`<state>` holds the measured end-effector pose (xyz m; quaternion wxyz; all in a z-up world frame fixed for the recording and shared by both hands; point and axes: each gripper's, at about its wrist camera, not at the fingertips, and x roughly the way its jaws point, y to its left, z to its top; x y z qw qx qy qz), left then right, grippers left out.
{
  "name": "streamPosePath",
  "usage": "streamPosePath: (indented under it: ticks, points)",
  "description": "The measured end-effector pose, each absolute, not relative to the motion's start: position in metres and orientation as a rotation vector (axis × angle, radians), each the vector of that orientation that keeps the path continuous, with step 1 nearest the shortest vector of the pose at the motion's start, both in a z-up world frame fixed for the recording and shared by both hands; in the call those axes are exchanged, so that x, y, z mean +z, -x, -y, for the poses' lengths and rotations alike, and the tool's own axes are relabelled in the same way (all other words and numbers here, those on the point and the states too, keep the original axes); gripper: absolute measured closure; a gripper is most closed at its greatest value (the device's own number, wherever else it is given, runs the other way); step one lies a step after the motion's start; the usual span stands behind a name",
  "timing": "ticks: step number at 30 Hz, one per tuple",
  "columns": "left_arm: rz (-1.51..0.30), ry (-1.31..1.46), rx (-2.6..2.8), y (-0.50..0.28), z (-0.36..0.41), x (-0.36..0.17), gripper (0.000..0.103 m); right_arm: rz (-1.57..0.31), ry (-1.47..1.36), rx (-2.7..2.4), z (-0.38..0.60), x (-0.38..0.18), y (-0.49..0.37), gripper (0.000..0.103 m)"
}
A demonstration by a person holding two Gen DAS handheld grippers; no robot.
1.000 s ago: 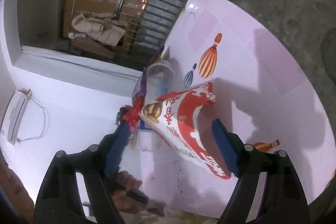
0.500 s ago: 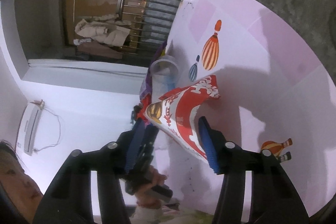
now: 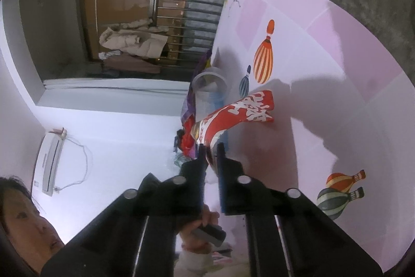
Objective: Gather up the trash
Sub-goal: 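Grasp the red-white paper bag with the right tool while the left tool approaches the blue-white box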
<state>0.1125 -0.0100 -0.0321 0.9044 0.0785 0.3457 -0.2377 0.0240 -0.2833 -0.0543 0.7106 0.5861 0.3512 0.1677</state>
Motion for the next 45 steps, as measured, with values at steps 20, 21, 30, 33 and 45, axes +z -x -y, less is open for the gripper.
streamPosePath:
  ticks: [20, 21, 30, 33, 45]
  points:
    - [-0.739, -0.17, -0.558, -0.083, 0.004, -0.022, 0.101, -0.705, -1.301, 0.348, 0.301, -0.046, -0.005, 0.101]
    - [-0.747, -0.168, -0.573, -0.077, 0.004, -0.02, 0.101, -0.703, -1.301, 0.348, 0.301, -0.046, -0.004, 0.101]
    - [-0.854, -0.178, -0.699, -0.01, -0.005, -0.021, 0.1, -0.705, -1.305, 0.349, 0.3, -0.048, -0.003, 0.101]
    - [-0.866, -0.159, -0.729, 0.006, -0.012, -0.019, 0.1, -0.703, -1.303, 0.353, 0.301, -0.048, -0.003, 0.101]
    - [-0.744, -0.051, -0.724, 0.005, -0.032, 0.01, 0.061, -0.703, -1.308, 0.359, 0.303, -0.05, -0.003, 0.101]
